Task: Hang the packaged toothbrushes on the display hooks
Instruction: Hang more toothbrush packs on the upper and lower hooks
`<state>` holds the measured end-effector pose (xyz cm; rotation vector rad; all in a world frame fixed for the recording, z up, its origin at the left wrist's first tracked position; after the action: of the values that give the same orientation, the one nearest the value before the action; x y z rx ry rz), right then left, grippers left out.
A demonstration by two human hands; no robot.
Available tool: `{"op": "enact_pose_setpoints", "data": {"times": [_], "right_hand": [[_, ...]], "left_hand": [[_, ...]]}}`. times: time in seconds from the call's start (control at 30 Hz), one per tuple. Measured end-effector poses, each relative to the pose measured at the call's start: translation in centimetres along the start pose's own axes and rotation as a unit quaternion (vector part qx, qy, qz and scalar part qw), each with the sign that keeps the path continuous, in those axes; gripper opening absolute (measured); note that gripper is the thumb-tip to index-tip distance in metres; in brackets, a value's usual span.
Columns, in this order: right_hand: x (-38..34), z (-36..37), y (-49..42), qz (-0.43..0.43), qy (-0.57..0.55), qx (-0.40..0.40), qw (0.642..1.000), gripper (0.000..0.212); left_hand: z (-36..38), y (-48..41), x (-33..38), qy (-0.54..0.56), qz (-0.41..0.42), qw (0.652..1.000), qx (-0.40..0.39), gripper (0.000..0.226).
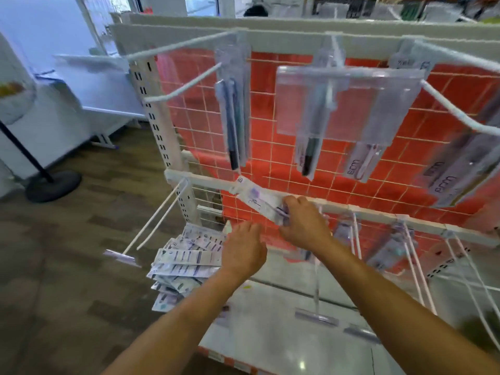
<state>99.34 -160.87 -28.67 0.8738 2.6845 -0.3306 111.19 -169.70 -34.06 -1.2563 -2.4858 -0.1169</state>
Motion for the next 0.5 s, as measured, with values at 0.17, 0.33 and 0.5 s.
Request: {"op": "enact_pose_setpoints", "data": {"times": [0.17,0.33,0.5], "right_hand": [[-4.8,4.4,-1.6,-0.012,-0.045,-0.052,0.998,0.034],[-7.7,8.4,-2.3,0.049,-0.080,-0.078,0.993,0.038],[-8.6,12.7,-0.8,0.118,-0.128,-0.107,0.979,0.043]], "left_hand": [[-0.1,0.5,-6.2,-0.051,-0.042,0.997,-0.047,0.038],[1.3,1.6,-12.3,-0.069,-0.082,0.986,-0.125,0.046],[2.6,2.1,-16.8,-0.115,-0.081,0.978,-0.154,0.046]]}}
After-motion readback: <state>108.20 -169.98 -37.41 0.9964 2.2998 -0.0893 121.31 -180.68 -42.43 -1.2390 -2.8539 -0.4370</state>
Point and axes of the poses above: each hand's wrist, its own y-axis away from the middle knuckle, its own z-axis out of the palm, x = y × z, the point moved 2 cm from there along -y, towards the middle knuckle, and after that the axes turned 4 degrees about -z, right-handed, at the moved point
